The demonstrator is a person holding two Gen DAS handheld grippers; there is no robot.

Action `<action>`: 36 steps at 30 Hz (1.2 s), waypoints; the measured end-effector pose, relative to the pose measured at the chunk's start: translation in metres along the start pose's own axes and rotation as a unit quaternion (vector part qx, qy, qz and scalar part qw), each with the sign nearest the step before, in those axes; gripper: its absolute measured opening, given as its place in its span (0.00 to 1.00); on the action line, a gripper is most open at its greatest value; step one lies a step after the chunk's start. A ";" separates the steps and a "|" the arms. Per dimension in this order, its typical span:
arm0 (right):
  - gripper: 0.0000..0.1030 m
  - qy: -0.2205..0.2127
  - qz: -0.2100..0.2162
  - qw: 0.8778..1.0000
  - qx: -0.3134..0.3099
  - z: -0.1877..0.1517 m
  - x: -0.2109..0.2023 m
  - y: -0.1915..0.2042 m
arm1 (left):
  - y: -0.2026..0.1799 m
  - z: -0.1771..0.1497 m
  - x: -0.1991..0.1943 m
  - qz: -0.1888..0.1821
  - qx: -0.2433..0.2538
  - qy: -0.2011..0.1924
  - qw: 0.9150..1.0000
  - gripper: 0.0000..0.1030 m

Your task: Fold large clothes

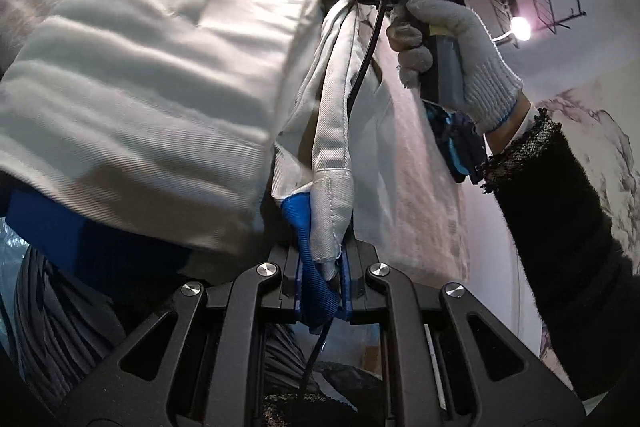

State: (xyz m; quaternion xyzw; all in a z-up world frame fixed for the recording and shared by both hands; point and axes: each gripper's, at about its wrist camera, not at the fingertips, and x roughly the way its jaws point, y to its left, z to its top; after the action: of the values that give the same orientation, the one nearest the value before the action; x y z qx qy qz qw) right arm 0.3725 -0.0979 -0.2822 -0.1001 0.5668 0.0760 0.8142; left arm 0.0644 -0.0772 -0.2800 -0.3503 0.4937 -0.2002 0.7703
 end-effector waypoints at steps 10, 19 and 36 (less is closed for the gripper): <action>0.28 -0.087 0.172 0.978 0.075 -0.047 -0.069 -0.062 | 0.006 0.001 0.004 0.002 0.000 0.014 1.000 0.12; 0.27 -0.109 0.216 0.965 0.097 -0.142 -0.118 -0.054 | -0.002 0.005 0.001 -0.004 0.007 0.011 1.000 0.17; 0.21 -0.041 0.269 0.960 0.064 -0.173 -0.059 0.018 | -0.001 0.016 -0.074 0.022 0.037 -0.088 0.995 0.18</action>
State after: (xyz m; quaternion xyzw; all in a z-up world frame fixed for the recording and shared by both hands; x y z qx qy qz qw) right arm 0.1914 -0.1242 -0.2868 0.1121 0.5425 0.2599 0.7909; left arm 0.0473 -0.0238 -0.2290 -0.3266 0.4243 -0.1698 0.8274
